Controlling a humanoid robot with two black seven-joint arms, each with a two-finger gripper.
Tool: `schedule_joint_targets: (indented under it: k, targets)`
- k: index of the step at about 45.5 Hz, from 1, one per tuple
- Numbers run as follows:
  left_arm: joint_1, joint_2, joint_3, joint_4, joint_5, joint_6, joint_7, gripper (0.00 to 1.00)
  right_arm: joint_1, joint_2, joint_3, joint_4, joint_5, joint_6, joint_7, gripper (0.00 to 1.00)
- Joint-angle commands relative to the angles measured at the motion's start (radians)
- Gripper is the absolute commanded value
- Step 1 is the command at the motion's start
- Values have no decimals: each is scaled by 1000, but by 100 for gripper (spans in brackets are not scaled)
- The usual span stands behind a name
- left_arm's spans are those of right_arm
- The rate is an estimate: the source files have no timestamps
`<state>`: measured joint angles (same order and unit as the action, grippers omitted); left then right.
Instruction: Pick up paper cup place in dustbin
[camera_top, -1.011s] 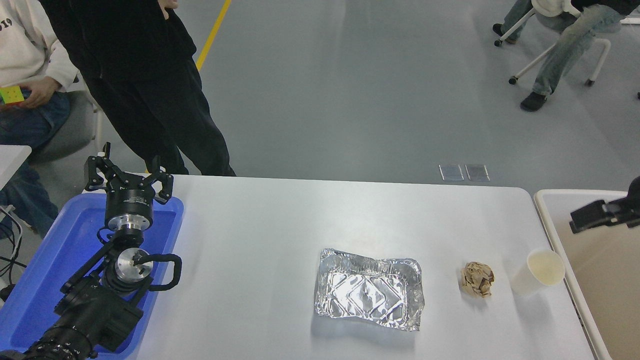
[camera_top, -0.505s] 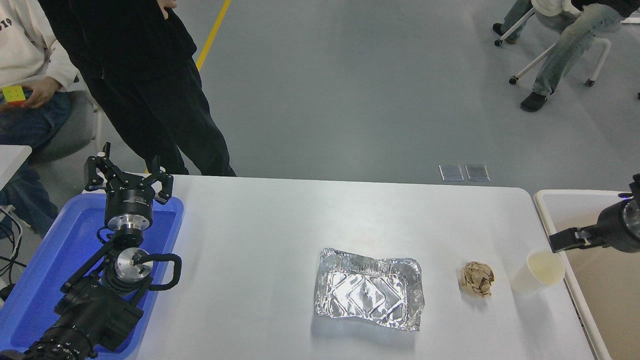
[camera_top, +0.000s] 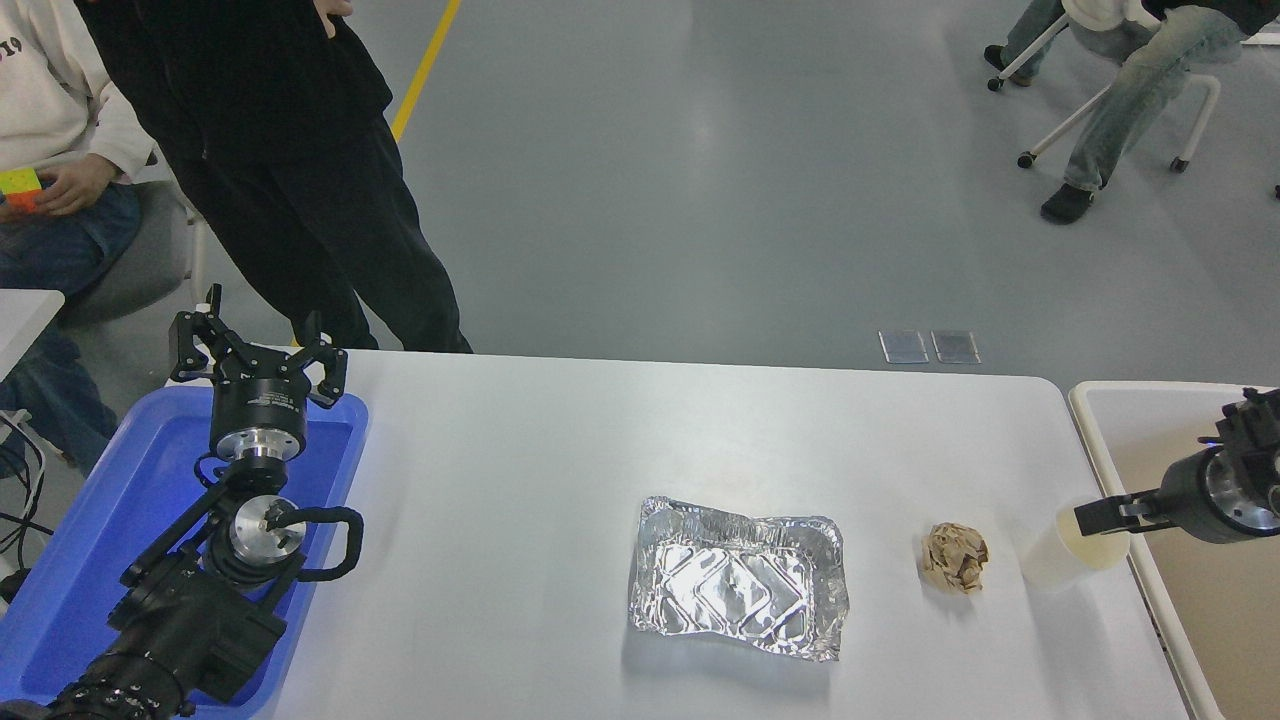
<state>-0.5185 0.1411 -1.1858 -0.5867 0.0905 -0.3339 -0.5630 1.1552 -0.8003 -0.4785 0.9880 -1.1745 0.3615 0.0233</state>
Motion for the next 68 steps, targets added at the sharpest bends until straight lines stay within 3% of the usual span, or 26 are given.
schedule_joint_targets:
  k: [1, 10, 16, 27, 41, 45, 52, 68]
  targets:
    - [0, 0, 0, 1, 0, 0, 0, 99, -45, 29, 12, -49, -1, -44, 1, 95]
    - [0, 0, 0, -1, 0, 1, 0, 99, -52, 29, 12, -52, -1, -44, 1, 88]
    - [0, 0, 0, 1, 0, 0, 0, 99, -60, 30, 12, -61, -1, -49, 1, 78]
    - [0, 0, 0, 1, 0, 1, 0, 99, -61, 35, 12, -65, -2, -50, 1, 41]
    - [0, 0, 0, 1, 0, 1, 0, 99, -61, 33, 11, -63, -2, -50, 1, 29]
    - [0, 0, 0, 1, 0, 0, 0, 99, -61, 33, 11, -63, -1, -50, 1, 11]
    - [0, 0, 0, 1, 0, 0, 0, 99, -58, 33, 14, -60, 3, -50, 6, 0]
    - [0, 0, 0, 1, 0, 0, 0, 99, -32, 12, 18, -48, 10, -46, 9, 0]
